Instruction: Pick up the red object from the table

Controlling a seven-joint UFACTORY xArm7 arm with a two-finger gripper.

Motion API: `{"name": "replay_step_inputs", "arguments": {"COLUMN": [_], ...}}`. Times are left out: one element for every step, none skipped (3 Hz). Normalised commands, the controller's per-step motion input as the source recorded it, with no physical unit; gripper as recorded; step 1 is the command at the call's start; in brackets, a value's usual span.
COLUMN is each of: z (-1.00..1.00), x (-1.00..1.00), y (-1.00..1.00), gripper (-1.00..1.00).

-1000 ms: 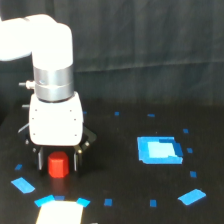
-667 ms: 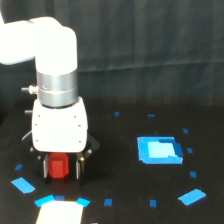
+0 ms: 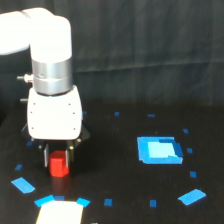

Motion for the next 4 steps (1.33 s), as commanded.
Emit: {"name": "replay_step_inputs", "arguments": {"z": [1.0,1.0,1.0,1.0], "x": [-0.27,0.16,0.2,0.26], "y": [0.68,1.0,0.91,1.0], "gripper": [-1.0,-0.78,-1.0,-1.0]}}
